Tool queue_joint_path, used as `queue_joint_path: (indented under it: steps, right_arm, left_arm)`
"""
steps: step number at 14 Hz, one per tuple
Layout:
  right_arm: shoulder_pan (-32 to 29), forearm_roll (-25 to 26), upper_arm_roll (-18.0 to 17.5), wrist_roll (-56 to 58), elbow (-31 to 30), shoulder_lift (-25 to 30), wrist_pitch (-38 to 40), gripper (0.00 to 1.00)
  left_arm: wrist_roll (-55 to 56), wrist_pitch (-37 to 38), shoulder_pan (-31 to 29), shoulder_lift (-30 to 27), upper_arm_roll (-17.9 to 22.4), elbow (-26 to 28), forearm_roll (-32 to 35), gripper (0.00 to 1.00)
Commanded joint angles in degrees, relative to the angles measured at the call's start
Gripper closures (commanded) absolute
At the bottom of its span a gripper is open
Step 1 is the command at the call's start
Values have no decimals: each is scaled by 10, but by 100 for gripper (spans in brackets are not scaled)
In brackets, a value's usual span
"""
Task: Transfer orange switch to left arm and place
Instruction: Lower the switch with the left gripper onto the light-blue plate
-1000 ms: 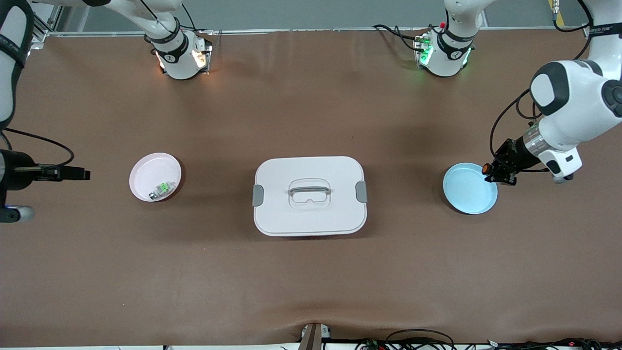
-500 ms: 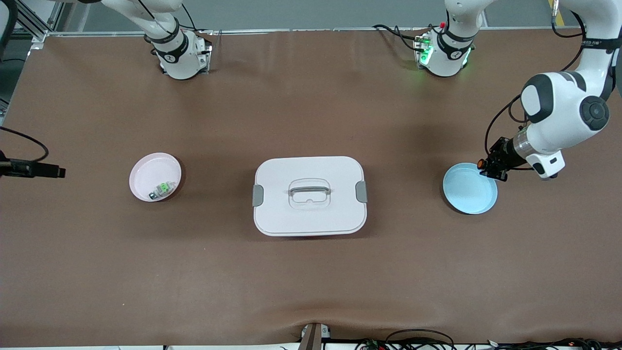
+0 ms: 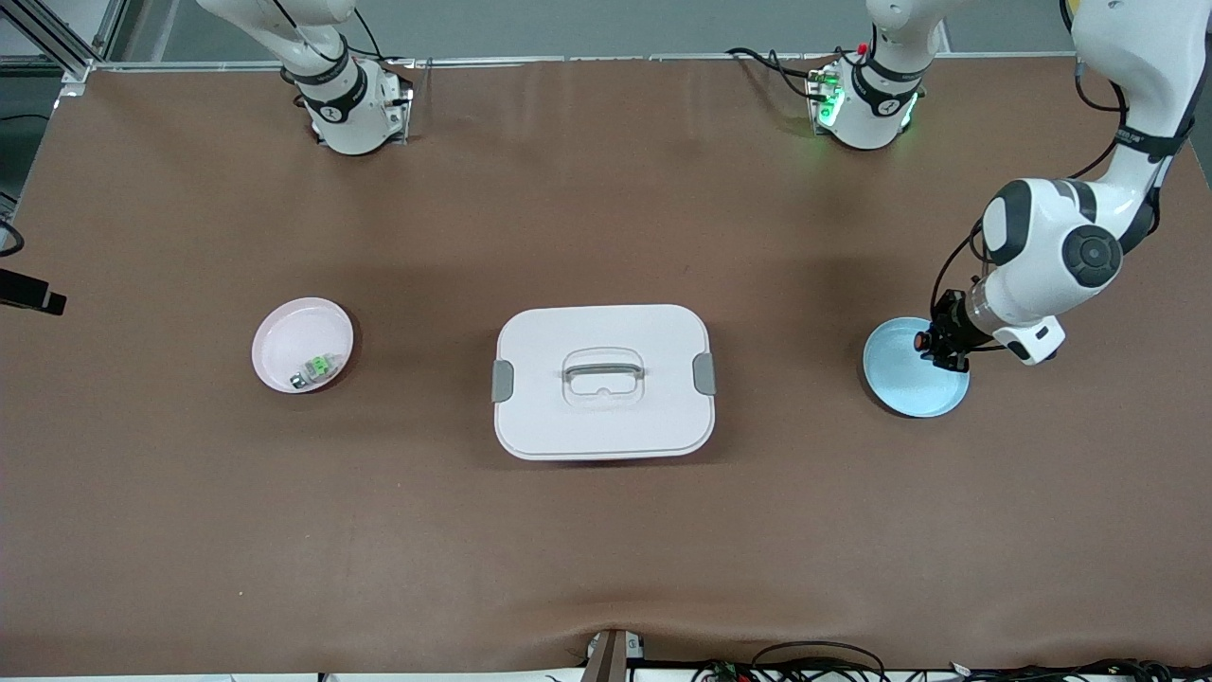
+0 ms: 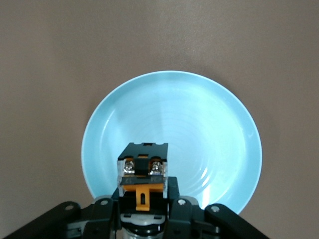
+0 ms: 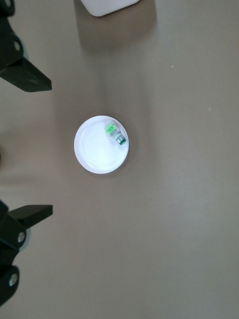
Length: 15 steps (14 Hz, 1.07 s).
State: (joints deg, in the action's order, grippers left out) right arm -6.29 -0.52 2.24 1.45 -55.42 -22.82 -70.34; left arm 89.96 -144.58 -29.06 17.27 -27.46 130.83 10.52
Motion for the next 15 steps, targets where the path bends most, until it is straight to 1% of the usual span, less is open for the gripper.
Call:
queue_joint_path:
  steps: [1, 2, 4, 5, 8, 9, 10, 11, 13, 14, 15]
  right_arm:
    - [-7, -1, -10, 8, -18, 20, -1, 0]
    - [-6, -1, -11, 25, -25, 27, -2, 0]
    - [-5, -1, -11, 78, -58, 49, -18, 0]
    - [-6, -1, -11, 100, -83, 64, -30, 0]
    - [1, 6, -13, 106, -185, 129, -100, 0]
    - [14, 15, -12, 106, -199, 139, -108, 0]
    - [26, 34, -13, 100, -196, 139, -103, 0]
    - [32, 39, -13, 98, -194, 142, -93, 0]
    - [30, 32, -13, 105, -195, 150, -89, 0]
    - [30, 28, -13, 105, -200, 157, -86, 0]
    - [30, 12, -12, 104, -204, 161, -82, 0]
  left_arm:
    - [68, -27, 11, 37, -3, -11, 49, 100]
    - [88, -33, 15, 46, -3, -14, 68, 100]
    - [115, -33, 15, 56, -4, -14, 97, 100]
    - [116, -33, 16, 58, -4, -14, 105, 100]
    - [116, -33, 16, 70, -5, -14, 128, 100]
    - [116, -33, 16, 72, -4, -14, 132, 100]
    - [116, -33, 16, 72, -5, -14, 134, 100]
    - [116, -33, 16, 74, -5, -14, 134, 100]
    - [116, -34, 16, 76, -5, -14, 135, 100]
    - [116, -34, 16, 76, -5, -15, 135, 96]
    - [116, -36, 16, 76, -5, -15, 135, 91]
